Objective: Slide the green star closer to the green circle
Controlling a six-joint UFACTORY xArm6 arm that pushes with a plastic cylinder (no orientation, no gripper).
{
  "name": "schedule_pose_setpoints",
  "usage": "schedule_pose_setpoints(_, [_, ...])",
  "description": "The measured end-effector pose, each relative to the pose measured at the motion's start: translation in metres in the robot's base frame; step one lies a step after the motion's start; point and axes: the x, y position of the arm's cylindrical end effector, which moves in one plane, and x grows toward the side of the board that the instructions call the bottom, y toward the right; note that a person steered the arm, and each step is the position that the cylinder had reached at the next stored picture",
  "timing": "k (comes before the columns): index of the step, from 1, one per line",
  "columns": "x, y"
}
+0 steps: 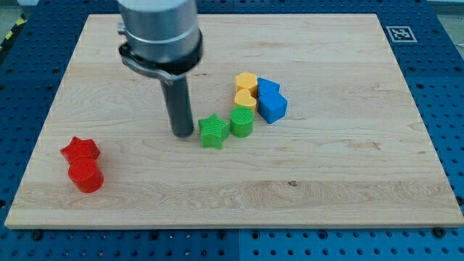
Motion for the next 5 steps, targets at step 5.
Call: schedule_pose_setpoints(5, [0.05,0.074])
